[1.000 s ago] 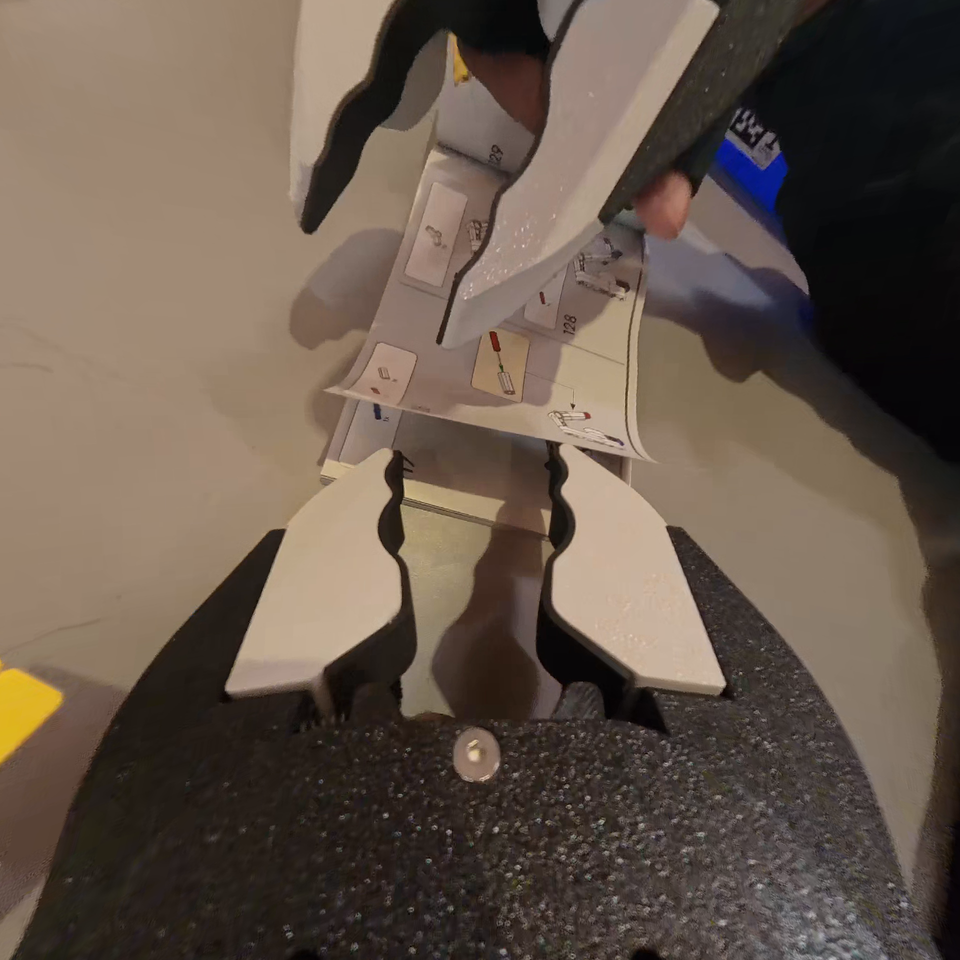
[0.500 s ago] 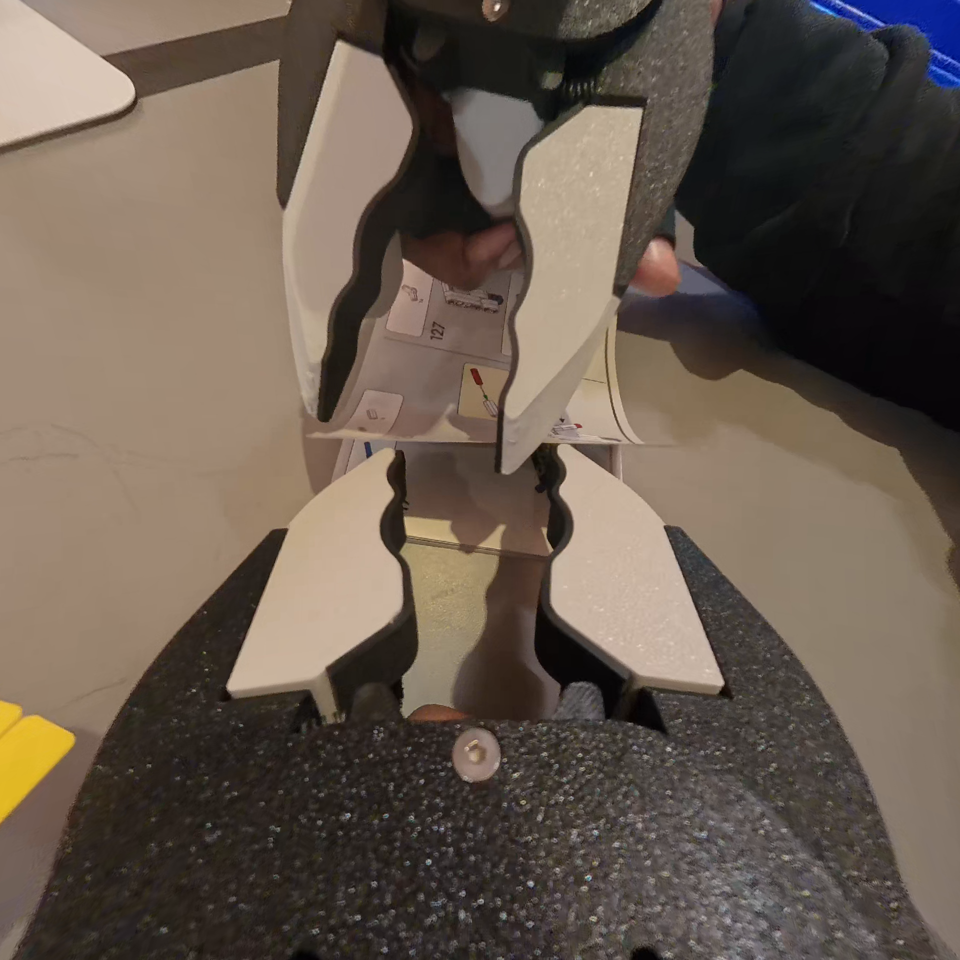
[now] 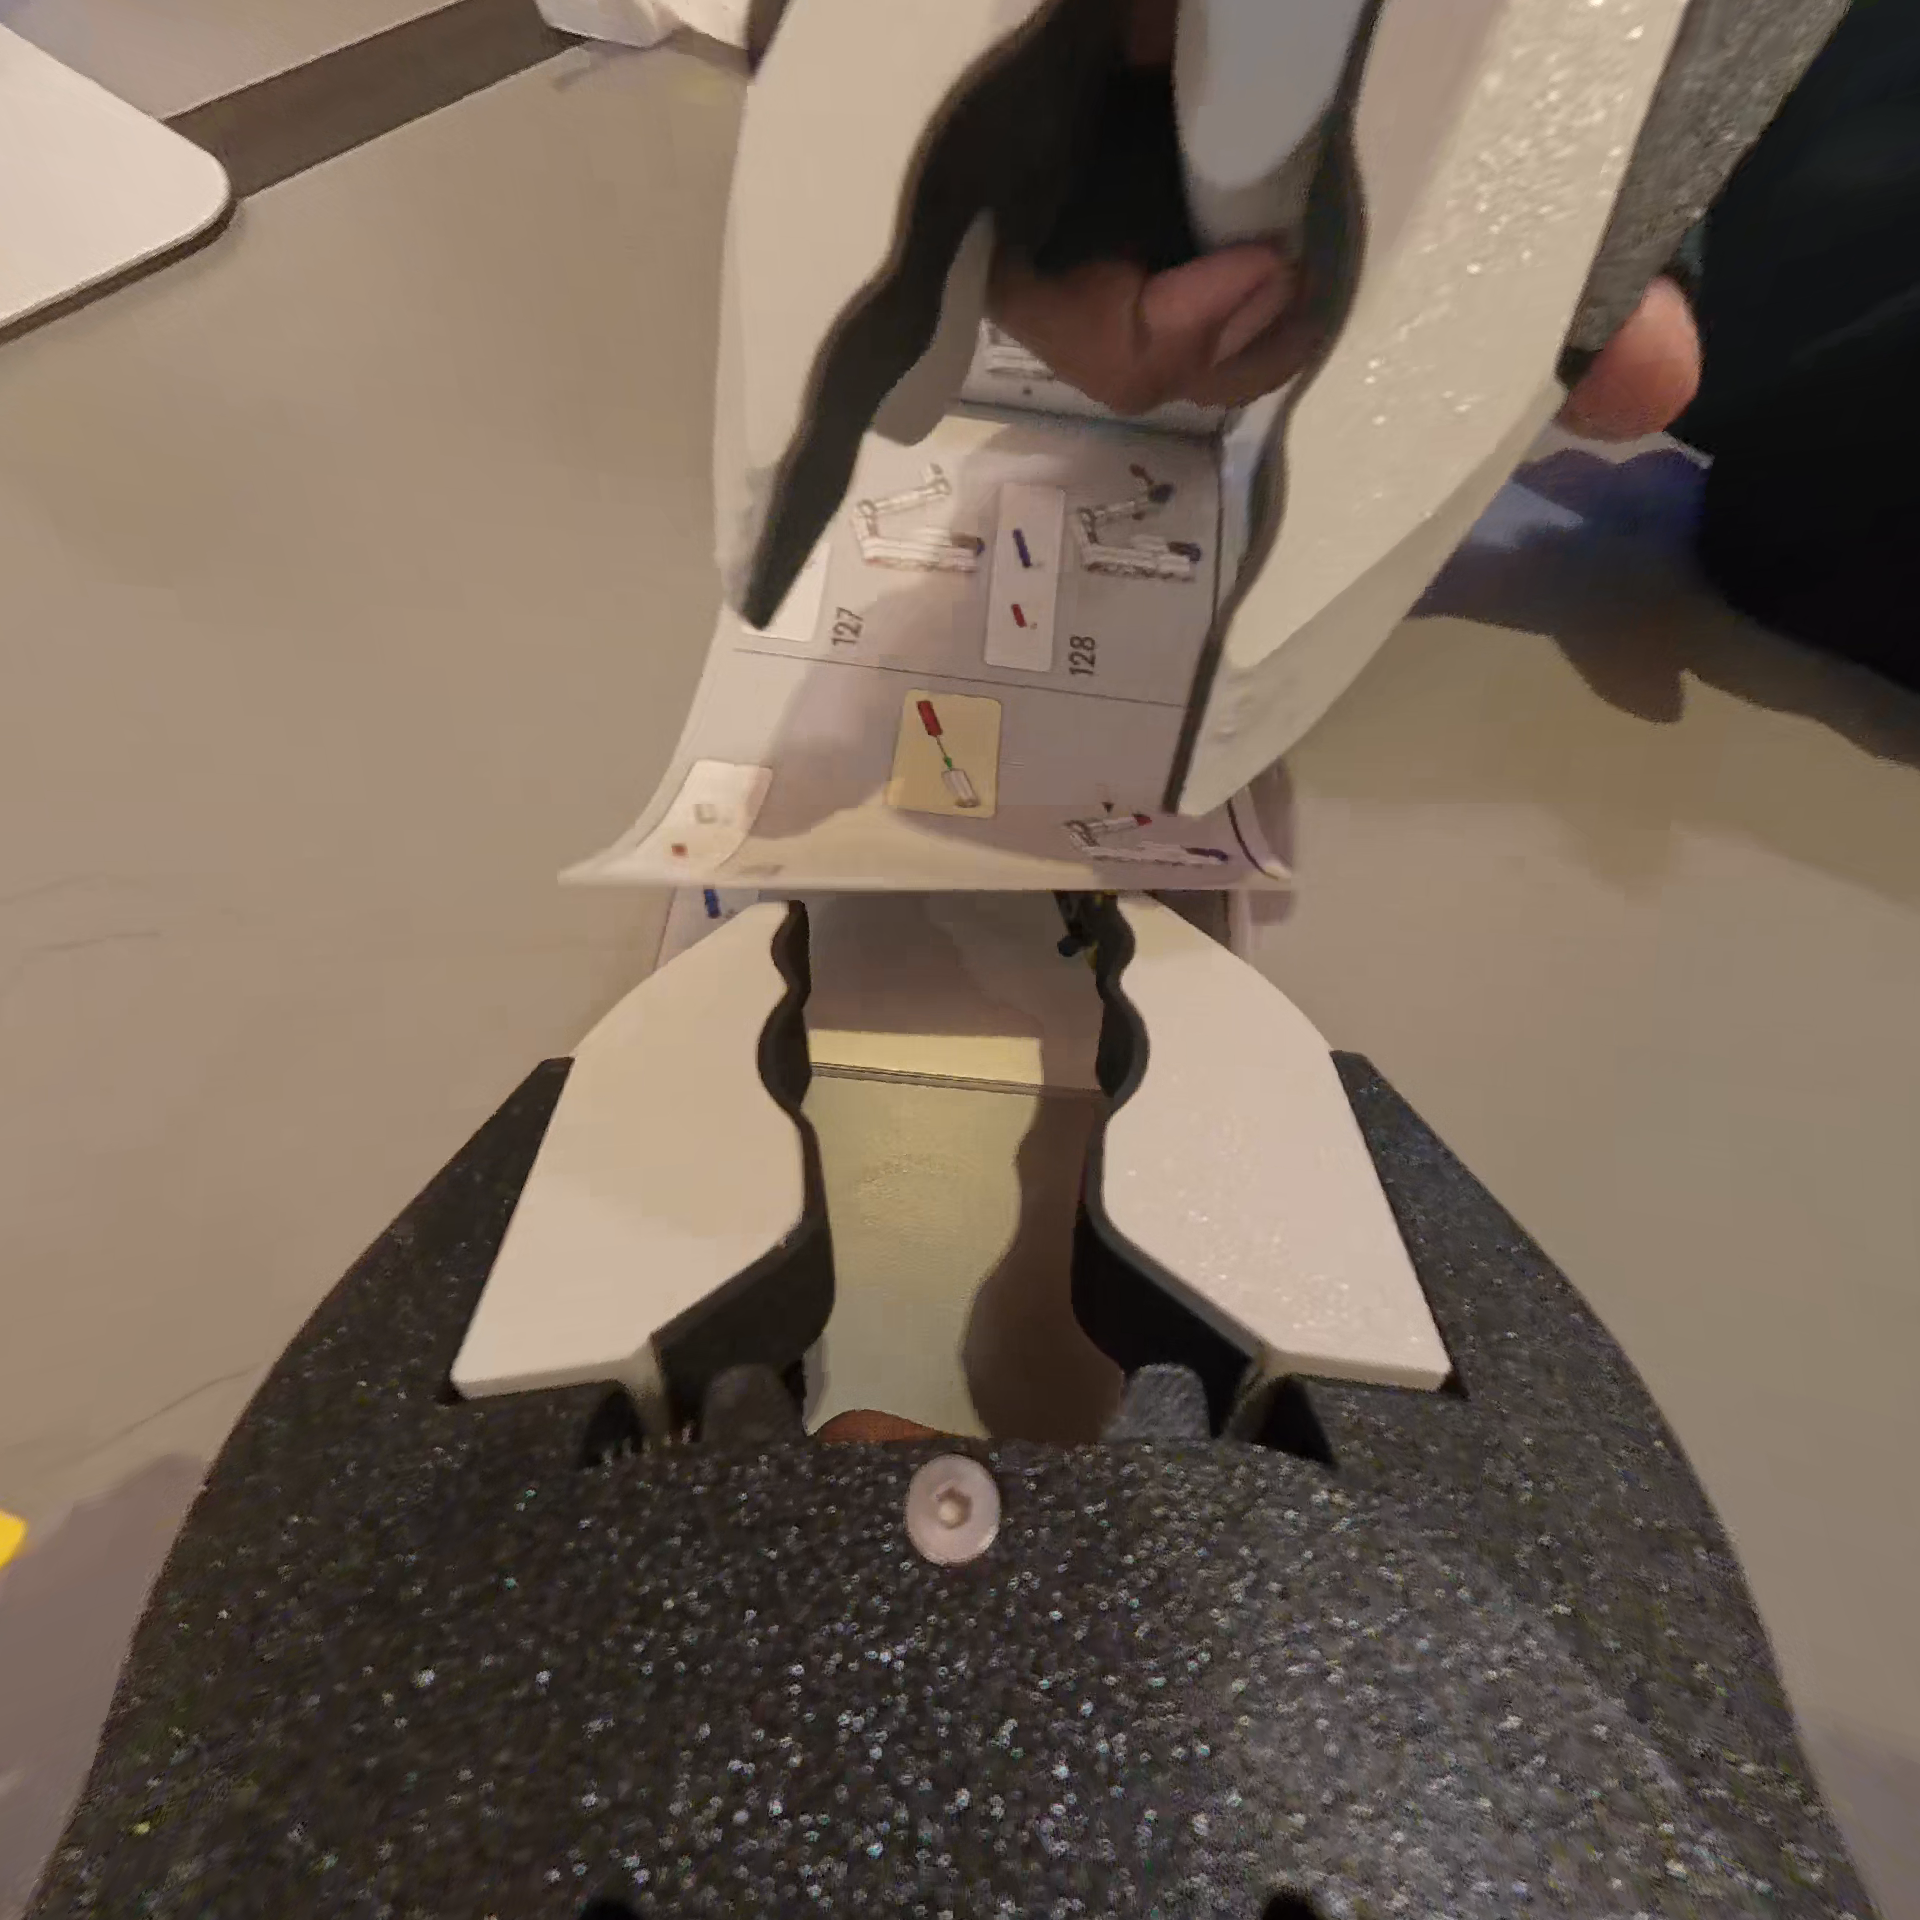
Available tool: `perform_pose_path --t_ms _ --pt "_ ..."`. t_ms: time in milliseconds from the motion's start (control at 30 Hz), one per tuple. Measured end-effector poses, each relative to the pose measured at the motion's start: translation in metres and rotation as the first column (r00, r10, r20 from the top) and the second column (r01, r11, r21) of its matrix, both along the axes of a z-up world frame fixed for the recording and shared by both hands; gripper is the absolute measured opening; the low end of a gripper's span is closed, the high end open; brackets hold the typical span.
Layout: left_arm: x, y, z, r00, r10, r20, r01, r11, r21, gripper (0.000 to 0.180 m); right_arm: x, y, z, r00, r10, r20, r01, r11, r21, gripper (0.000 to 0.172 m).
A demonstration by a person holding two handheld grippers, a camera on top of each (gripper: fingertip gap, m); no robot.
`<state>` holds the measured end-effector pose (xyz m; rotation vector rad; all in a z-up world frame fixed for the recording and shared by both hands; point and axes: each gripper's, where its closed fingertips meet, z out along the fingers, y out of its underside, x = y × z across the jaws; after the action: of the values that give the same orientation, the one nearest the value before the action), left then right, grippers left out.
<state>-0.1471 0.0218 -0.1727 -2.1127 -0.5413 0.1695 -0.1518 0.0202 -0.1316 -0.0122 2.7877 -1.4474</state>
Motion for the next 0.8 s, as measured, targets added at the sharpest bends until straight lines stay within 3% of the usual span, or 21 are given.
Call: perform_pose_path --t_ms 200,400,800 --pt "0.010 0.003 -0.001 0.996 -0.068 -0.060 0.065 0.997 -0.041 0.059 0.029 0.029 -0.021 0.987 -0.096 -0.130 0.100 0.995 0.027 0.062" --pt "0.009 0.005 0.001 0.995 -0.068 -0.068 0.067 0.998 -0.022 0.060 0.031 0.023 -0.032 0.972 -0.112 -0.206 0.124 0.991 0.047 0.060" --pt "0.011 0.005 0.003 0.995 -0.079 -0.065 0.079 0.997 -0.007 0.060 0.018 0.026 -0.038 0.972 -0.199 -0.126 0.199 0.980 -0.017 0.058"
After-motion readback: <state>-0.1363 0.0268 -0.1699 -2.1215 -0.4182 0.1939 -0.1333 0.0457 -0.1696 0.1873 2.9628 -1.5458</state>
